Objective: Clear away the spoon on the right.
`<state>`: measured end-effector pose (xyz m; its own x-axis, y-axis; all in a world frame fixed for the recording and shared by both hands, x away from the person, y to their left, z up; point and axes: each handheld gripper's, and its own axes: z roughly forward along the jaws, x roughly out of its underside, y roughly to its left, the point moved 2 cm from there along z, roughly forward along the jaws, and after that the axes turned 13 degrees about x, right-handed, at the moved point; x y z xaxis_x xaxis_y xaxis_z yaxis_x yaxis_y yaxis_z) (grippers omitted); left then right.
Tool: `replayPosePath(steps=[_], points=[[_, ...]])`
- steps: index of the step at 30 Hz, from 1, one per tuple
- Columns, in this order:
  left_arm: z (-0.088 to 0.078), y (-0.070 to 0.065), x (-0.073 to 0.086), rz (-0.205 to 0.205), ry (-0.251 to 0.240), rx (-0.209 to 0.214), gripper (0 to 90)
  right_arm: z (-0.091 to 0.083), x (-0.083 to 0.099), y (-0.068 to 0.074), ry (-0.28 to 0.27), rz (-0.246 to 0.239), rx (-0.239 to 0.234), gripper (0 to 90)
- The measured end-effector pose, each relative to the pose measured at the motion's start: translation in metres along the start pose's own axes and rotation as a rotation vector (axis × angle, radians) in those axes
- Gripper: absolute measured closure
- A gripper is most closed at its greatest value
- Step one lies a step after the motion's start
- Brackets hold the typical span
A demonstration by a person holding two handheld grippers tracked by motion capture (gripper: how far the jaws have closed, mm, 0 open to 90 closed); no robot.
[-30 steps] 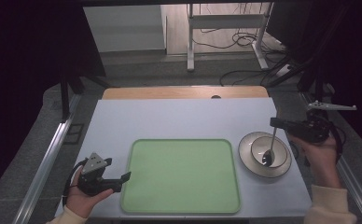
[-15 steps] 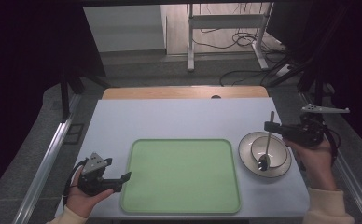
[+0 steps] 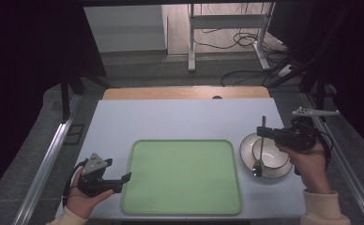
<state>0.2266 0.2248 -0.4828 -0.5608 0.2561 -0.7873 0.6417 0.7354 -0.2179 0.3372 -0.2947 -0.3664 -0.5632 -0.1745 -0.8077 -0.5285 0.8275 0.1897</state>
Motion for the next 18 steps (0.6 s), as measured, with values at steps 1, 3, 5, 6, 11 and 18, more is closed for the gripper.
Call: replayPosePath(steps=[1,3,5,6,11,18], points=[[0.0,0.0,0.0,0.0,0.0,0.0,13.3,0.0,0.0,0.0,0.0,0.0,0.0,88.5],[0.0,0.0,0.0,0.0,-0.001,0.0,13.3,0.001,0.0,0.002,0.001,0.0,0.003,88.6],[0.0,0.0,0.0,0.0,-0.002,-0.001,13.3,0.002,0.0,0.006,0.009,-0.009,-0.001,88.6],[0.0,0.0,0.0,0.0,-0.002,-0.001,13.3,0.002,0.0,0.006,0.009,-0.009,-0.001,88.6],[0.0,0.0,0.0,0.0,-0.003,0.0,13.3,0.002,0.001,0.01,0.008,-0.008,-0.011,88.6],[0.0,0.0,0.0,0.003,0.001,0.0,13.3,0.005,0.002,0.018,0.024,-0.023,-0.025,88.6]])
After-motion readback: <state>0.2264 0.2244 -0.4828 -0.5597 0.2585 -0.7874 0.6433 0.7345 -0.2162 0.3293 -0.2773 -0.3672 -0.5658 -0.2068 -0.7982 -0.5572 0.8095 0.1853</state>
